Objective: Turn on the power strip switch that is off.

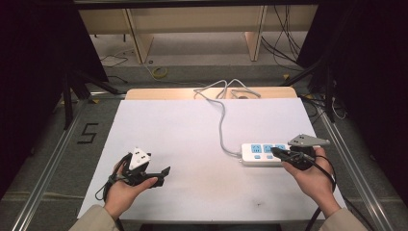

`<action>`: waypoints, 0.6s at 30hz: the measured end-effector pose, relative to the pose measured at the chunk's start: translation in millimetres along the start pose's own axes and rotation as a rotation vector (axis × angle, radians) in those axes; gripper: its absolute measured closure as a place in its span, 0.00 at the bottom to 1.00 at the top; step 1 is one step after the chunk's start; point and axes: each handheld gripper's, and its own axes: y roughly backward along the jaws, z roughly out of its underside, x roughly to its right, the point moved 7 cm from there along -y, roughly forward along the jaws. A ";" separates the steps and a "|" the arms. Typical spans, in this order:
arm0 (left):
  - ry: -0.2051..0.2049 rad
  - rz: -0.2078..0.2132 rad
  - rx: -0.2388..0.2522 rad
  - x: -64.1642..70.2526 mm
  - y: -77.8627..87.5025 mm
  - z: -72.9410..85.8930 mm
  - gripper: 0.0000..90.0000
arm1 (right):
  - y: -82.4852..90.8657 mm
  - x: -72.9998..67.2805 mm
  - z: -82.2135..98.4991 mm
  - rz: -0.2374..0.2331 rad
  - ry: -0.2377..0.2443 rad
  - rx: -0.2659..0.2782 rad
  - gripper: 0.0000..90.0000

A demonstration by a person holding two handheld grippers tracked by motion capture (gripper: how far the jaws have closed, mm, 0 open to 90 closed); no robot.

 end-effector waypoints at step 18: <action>-0.002 -0.002 0.000 -0.1 0.1 -0.2 0.18 | -5.2 -2.3 -4.5 -0.007 0.003 -0.029 1.00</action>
